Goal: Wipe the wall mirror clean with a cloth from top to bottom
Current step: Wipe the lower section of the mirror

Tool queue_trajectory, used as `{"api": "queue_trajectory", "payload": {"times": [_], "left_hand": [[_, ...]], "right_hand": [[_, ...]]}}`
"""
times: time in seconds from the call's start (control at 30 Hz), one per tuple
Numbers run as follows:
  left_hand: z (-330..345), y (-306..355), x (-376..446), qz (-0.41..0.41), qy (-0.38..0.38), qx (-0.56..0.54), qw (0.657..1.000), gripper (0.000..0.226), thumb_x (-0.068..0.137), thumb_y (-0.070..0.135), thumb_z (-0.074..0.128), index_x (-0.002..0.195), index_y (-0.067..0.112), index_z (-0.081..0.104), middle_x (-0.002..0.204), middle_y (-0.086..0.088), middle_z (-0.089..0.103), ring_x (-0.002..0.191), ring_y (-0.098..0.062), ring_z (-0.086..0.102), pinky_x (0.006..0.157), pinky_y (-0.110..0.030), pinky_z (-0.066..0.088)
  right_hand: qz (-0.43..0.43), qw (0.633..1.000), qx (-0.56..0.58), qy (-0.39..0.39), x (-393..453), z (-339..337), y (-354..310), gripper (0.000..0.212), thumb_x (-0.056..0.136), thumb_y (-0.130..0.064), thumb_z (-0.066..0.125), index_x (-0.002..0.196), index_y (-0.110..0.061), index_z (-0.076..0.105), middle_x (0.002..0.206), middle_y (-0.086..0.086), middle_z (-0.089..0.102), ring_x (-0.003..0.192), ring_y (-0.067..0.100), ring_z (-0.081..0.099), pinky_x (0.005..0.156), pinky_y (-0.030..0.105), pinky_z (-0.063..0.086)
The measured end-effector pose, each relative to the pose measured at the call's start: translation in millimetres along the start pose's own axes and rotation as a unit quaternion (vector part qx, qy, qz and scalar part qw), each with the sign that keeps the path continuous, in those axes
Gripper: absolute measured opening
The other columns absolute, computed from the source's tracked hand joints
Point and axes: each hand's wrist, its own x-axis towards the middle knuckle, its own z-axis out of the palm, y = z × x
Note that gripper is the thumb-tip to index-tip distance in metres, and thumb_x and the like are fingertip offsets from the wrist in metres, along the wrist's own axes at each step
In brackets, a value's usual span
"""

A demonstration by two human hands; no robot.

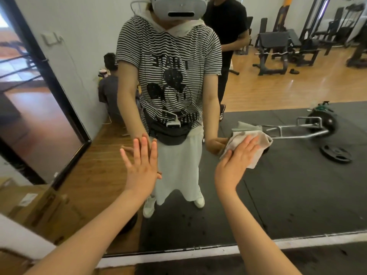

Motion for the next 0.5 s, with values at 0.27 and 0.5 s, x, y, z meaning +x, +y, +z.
{"api": "queue_trajectory", "payload": {"times": [0.27, 0.5], "left_hand": [[-1.0, 0.1, -1.6, -0.012, -0.019, 0.002, 1.000, 0.163, 0.041, 0.052, 0.092, 0.150, 0.003, -0.020, 0.155, -0.023, -0.027, 0.144, -0.038, -0.023, 0.104, -0.071, 0.001], [-4.6, -1.2, -3.3, -0.031, -0.043, 0.012, 0.999, 0.160, 0.048, 0.060, 0.087, 0.149, 0.003, -0.023, 0.154, -0.023, -0.028, 0.143, -0.039, -0.024, 0.105, -0.067, 0.009]], "right_hand": [[-0.144, 0.977, -0.067, -0.142, -78.9, 39.0, -34.3, 0.069, 0.089, -0.015, 0.028, 0.153, -0.017, 0.003, 0.157, 0.014, 0.008, 0.144, 0.035, 0.006, 0.111, 0.055, 0.014], [-0.326, 0.905, -0.217, -0.167, -46.8, 4.7, 14.3, 0.078, 0.083, -0.014, 0.035, 0.156, -0.022, 0.006, 0.159, 0.002, 0.015, 0.149, 0.021, 0.003, 0.116, 0.051, -0.001]]}}
